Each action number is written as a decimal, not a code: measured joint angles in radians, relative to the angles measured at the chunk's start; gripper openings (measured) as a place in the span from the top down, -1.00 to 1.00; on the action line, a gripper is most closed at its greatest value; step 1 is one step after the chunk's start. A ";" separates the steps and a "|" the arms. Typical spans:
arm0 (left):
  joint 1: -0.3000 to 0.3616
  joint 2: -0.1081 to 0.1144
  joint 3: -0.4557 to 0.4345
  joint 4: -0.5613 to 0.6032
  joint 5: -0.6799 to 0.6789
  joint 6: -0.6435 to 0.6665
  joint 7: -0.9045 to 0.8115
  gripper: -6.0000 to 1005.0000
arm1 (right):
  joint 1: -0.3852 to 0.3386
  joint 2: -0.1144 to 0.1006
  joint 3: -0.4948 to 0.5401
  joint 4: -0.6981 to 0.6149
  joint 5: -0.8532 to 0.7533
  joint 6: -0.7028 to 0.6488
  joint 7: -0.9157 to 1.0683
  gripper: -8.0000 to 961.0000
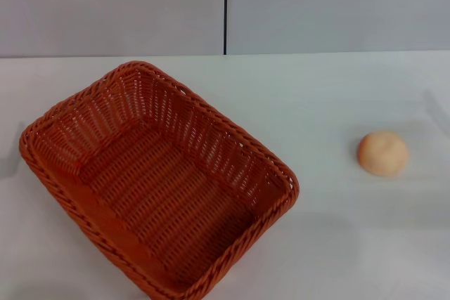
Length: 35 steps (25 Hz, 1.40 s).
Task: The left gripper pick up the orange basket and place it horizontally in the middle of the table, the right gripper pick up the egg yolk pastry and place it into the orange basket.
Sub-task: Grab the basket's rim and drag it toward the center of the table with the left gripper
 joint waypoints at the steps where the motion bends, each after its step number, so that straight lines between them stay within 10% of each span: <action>1: 0.000 0.000 0.000 0.000 0.000 0.000 0.000 -0.67 | 0.000 0.000 0.000 0.000 0.000 0.000 0.002 -0.52; 17: -0.007 0.009 0.054 0.093 0.008 0.046 -0.074 -0.68 | -0.008 0.004 0.001 0.000 0.003 0.025 0.013 -0.52; 27: -0.014 0.014 0.243 0.565 0.038 -0.054 -0.540 -0.67 | -0.018 0.007 0.005 0.004 0.005 0.047 0.020 -0.52; 35: -0.065 0.027 0.308 1.063 0.369 -0.190 -1.001 -0.68 | -0.005 0.009 0.012 0.033 0.015 0.076 0.023 -0.52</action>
